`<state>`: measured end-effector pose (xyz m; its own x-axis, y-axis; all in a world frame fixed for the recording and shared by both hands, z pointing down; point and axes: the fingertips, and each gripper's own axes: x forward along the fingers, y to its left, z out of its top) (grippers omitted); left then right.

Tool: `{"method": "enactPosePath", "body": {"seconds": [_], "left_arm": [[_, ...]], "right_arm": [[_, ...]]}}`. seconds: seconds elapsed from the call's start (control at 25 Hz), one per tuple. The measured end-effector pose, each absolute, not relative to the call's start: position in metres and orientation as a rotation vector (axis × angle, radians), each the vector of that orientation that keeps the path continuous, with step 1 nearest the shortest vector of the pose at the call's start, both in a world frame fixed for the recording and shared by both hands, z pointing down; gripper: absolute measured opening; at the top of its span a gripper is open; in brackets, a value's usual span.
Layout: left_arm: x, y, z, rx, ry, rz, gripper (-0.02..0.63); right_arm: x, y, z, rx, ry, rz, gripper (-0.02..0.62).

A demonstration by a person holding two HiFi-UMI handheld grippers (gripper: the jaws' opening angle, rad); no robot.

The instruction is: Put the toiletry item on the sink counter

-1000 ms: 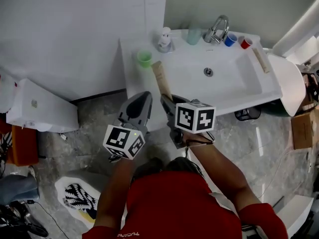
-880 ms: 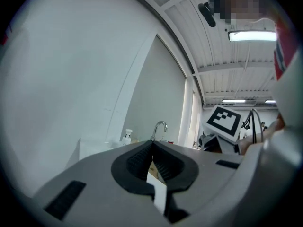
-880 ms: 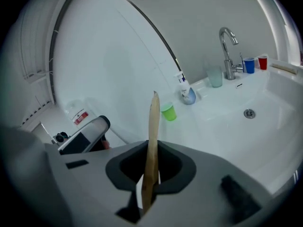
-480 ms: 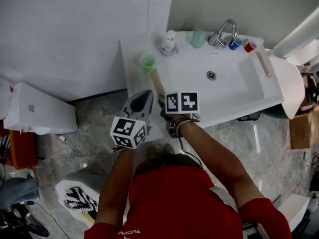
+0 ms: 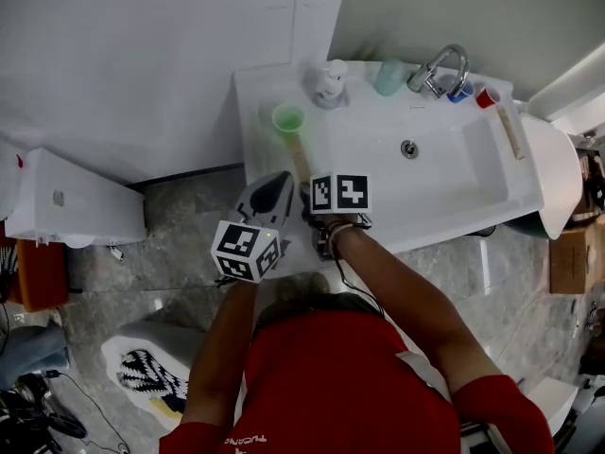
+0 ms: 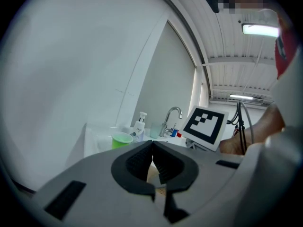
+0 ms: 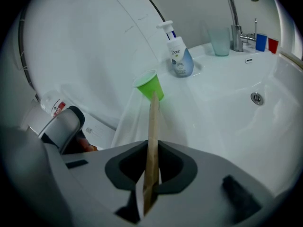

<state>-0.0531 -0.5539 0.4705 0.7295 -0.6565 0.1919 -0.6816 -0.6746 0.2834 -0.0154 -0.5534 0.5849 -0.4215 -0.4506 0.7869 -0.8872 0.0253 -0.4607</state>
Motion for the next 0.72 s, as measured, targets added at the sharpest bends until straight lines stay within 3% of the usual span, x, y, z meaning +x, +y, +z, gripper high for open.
{"method": "enactPosePath", "body": {"seconds": [0.16,0.4,0.72], "left_arm": [[-0.05,-0.553,0.47,2.596,-1.031,0.096,0.018],[-0.047,-0.55,0.47,2.595,-1.025,0.094,0.018],[-0.043,-0.541,0.467,2.599,-1.017,0.104,0.018]], "right_arm": [[-0.018,-0.553,0.588,1.311,-1.902,1.379,0.051],[-0.01,-0.553,0.587,1.294,-1.923,1.316,0.112],[0.012,-0.545,0.579,1.308,-1.957,1.184,0.118]]}}
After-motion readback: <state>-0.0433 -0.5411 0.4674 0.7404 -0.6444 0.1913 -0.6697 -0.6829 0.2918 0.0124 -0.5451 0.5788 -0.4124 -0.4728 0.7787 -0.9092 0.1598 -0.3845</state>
